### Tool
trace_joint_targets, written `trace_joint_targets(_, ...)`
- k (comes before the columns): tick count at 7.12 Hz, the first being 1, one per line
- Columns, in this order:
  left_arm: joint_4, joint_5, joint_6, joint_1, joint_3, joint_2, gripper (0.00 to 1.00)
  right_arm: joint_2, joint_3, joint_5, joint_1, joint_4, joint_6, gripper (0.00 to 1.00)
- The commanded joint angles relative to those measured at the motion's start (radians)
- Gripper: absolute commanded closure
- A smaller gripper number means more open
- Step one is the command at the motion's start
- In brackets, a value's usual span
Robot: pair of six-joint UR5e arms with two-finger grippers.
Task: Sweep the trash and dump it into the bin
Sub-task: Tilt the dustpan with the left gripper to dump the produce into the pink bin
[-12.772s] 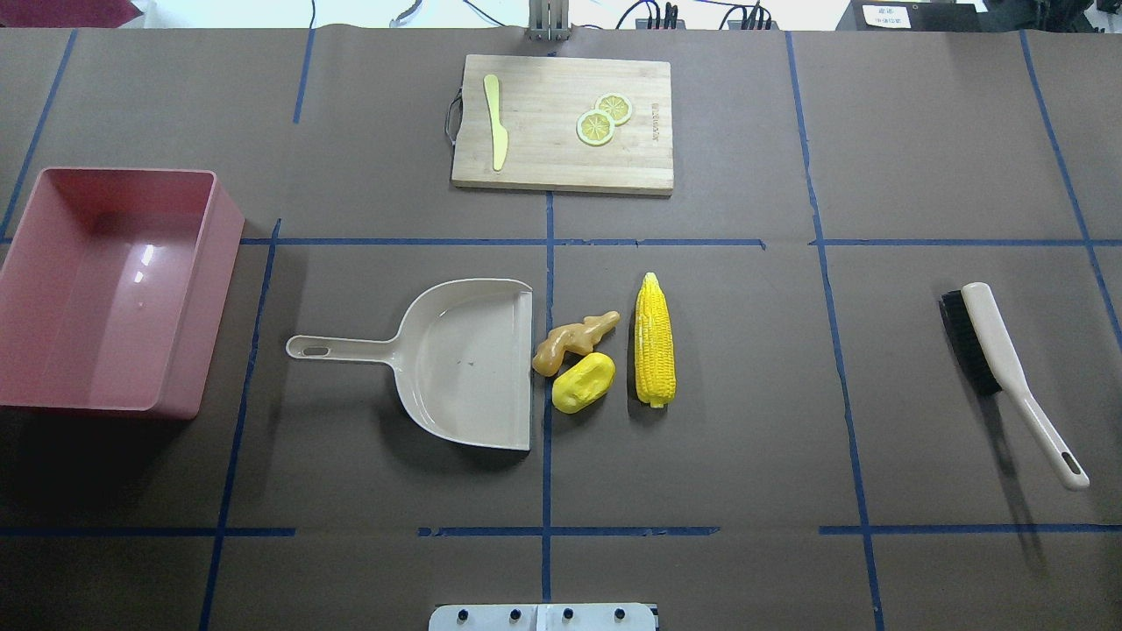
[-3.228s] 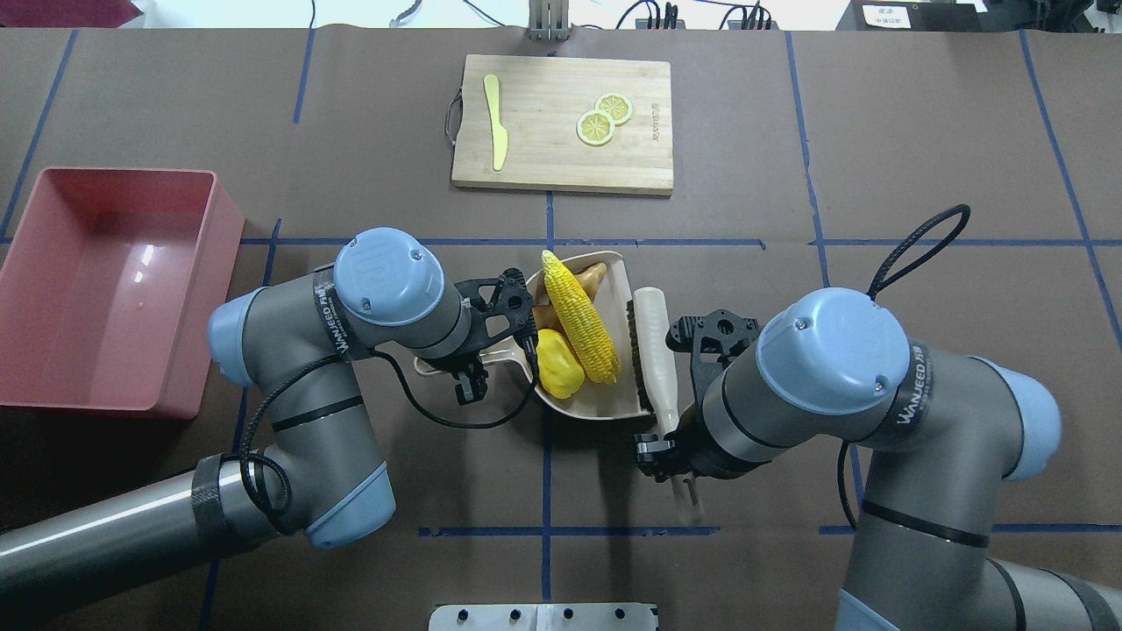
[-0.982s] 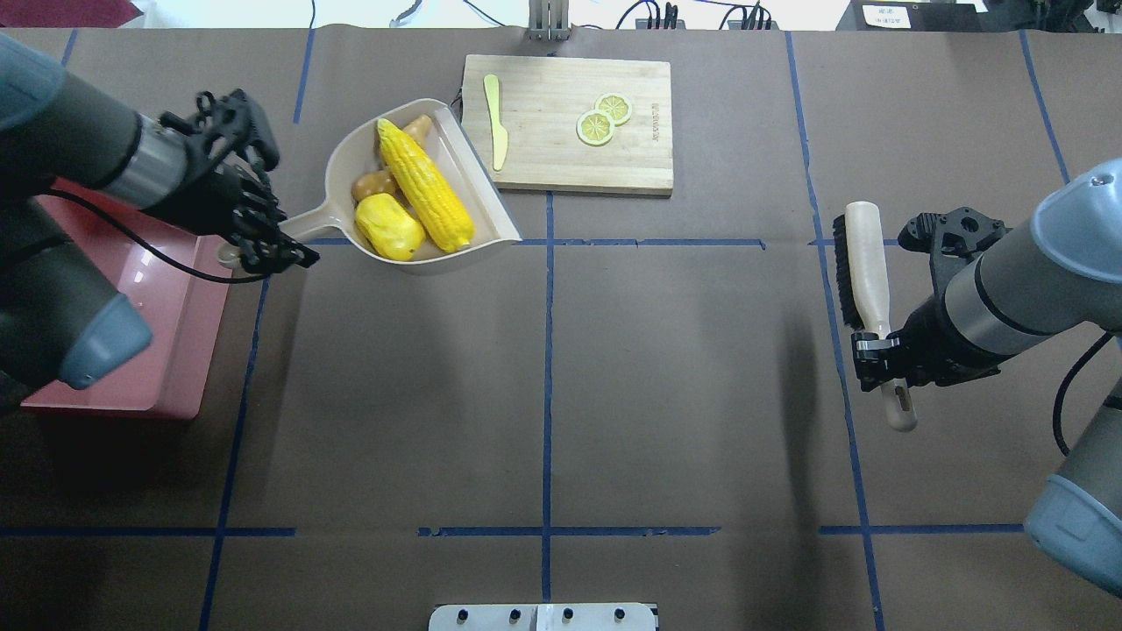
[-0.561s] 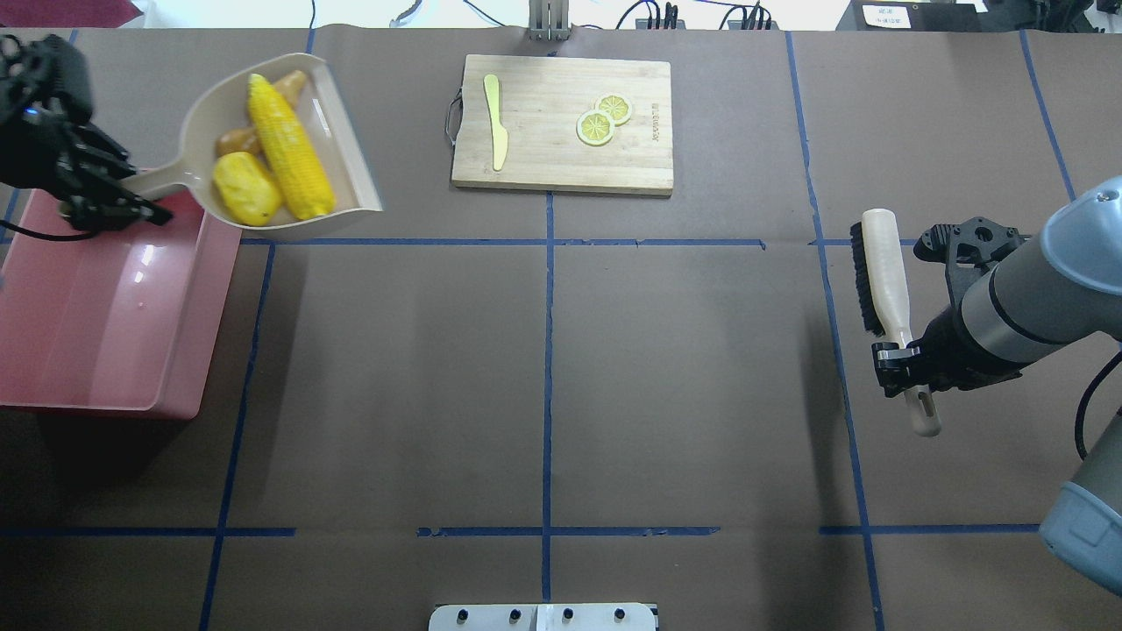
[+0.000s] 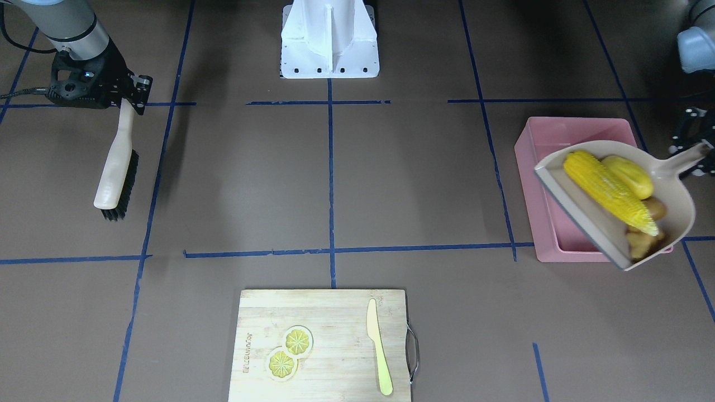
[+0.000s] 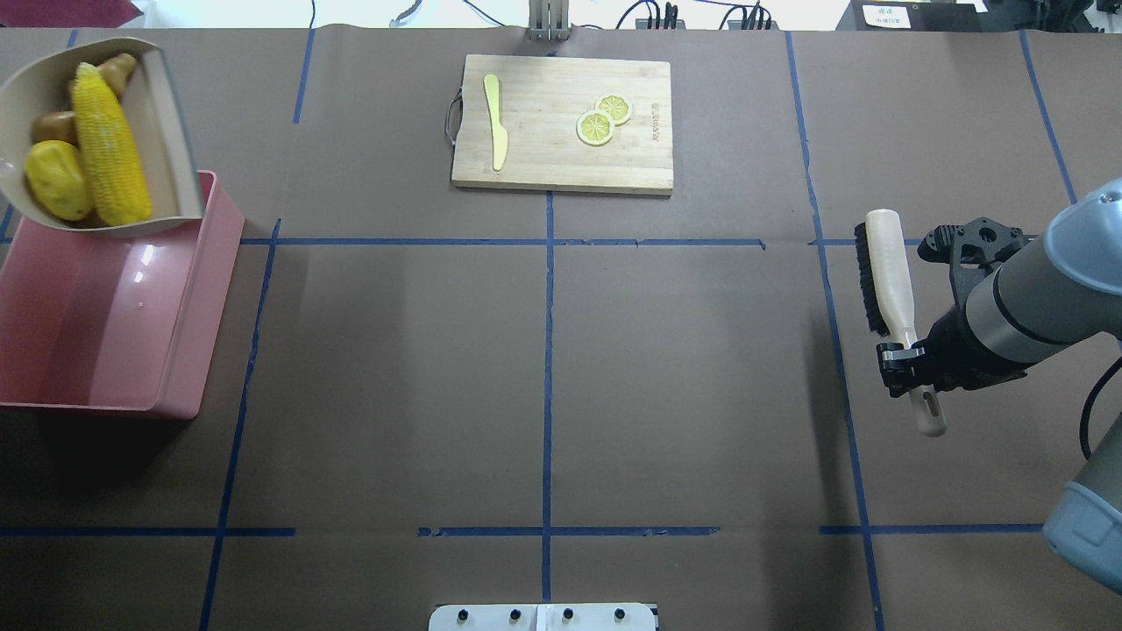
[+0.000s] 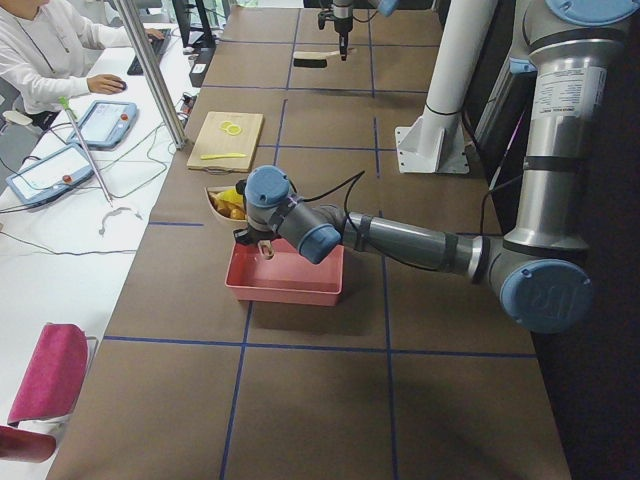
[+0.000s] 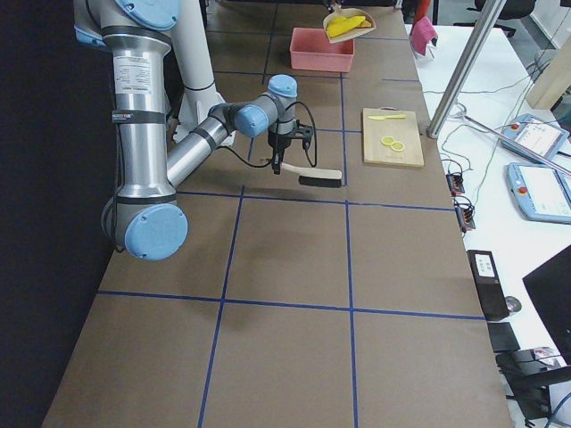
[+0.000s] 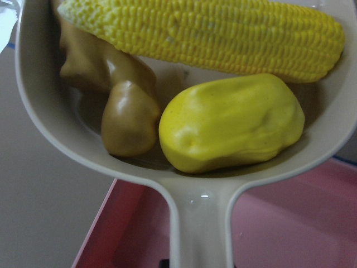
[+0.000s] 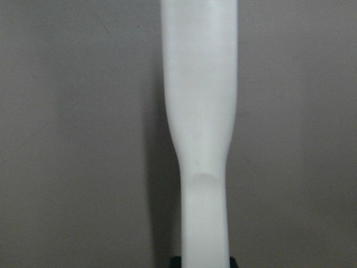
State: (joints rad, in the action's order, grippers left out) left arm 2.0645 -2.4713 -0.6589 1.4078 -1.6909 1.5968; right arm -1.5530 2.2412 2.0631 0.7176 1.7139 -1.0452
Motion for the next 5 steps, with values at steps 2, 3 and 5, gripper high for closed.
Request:
trace_joint_targets(2, -0.111, 0.165, -0.332, 0.054, 0.008, 0.000, 0.97, 0.001, -0.011, 0.002, -0.001, 0.000, 0.013, 1.00)
trace_joint_targets(3, -0.144, 0.313, -0.499, 0.054, 0.002, 0.008, 0.98, 0.002, -0.018, 0.002, -0.003, 0.000, 0.014, 1.00)
trace_joint_targets(5, -0.188, 0.493, -0.750, 0.050, -0.030, 0.055, 0.98, 0.001, -0.035, 0.002, -0.004, -0.032, 0.011, 1.00)
